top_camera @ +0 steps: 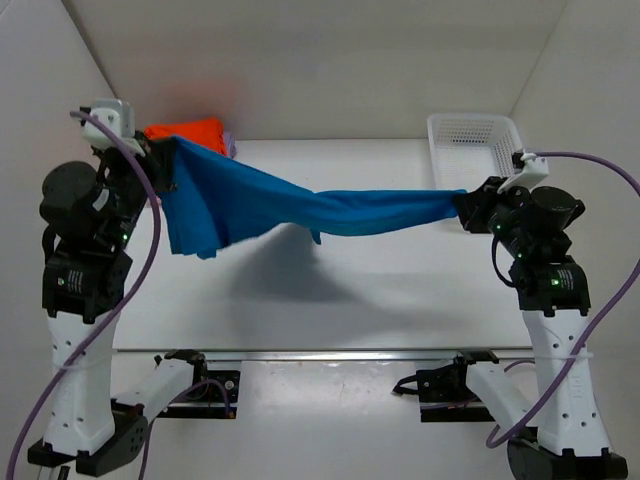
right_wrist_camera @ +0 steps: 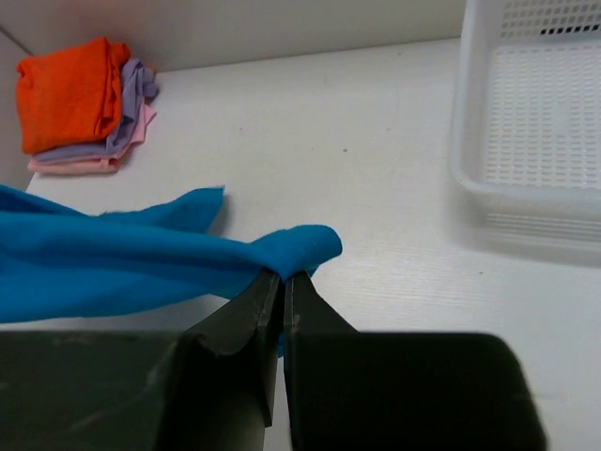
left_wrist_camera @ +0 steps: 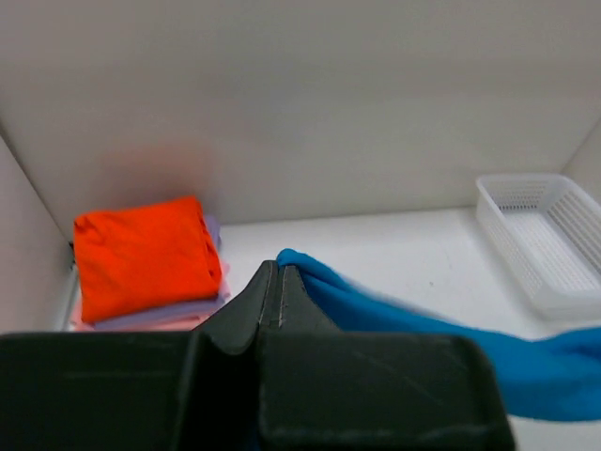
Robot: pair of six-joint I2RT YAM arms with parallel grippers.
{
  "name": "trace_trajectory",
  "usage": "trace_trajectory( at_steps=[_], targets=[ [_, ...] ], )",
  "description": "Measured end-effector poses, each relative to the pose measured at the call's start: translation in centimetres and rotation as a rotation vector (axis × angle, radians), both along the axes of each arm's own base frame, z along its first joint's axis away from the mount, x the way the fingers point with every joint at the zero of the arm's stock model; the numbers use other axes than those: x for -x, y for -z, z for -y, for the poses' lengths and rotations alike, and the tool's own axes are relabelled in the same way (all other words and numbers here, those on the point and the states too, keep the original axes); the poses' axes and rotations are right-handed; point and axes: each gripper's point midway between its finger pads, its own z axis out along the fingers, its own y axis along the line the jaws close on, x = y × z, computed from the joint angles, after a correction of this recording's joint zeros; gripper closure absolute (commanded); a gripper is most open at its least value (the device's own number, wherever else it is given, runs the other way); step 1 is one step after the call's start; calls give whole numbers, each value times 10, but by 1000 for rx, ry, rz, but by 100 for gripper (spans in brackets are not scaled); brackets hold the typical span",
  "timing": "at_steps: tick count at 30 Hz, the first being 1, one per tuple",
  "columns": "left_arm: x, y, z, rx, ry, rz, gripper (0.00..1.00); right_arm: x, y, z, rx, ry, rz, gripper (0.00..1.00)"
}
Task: Fold and stack the t-shirts
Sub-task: Flatten out the tshirt
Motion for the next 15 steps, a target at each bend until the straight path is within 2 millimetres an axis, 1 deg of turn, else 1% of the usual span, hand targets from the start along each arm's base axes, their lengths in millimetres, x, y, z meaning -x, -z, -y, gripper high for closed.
trace_trajectory(
  at_steps=[1, 3, 5, 6, 8, 9, 10, 11, 12, 13, 14, 15],
  targets=[
    [-3, -9, 0, -9, -4, 12, 100, 1, 3, -2, -3, -8, -10, 100],
    [-19, -25, 1, -25, -9, 32, 100, 1, 7, -6, -7, -29, -22, 100],
    [-43, -34, 1, -37, -18, 31, 100, -1, 15, -13, -11, -53, -44, 100],
    [-60, -35, 2, -42, -18, 21, 100, -3, 22, -16, -12, -64, -60, 100],
    [-102, -34, 10, -52, -4, -11, 100, -4, 38, -26, -11, -94, -97, 100],
    [-133, -29, 17, -55, 7, -28, 100, -3, 46, -31, -8, -111, -117, 100],
    [-158, -21, 22, -59, 14, -46, 100, -4, 56, -36, -4, -124, -141, 100],
    [-187, -10, 28, -62, 22, -66, 100, -4, 63, -40, -1, -134, -160, 100],
    [-220, 14, 35, -67, 28, -110, 96, -4, 72, -44, 0, -147, -181, 100],
    [-252, 48, 42, -77, 32, -169, 71, -6, 82, -48, 1, -154, -204, 100],
    [-274, 81, 47, -94, 35, -230, 55, -7, 90, -49, 2, -157, -220, 100],
    [-293, 118, 51, -105, 36, -300, 54, -7, 98, -52, 4, -162, -240, 100]
  ],
)
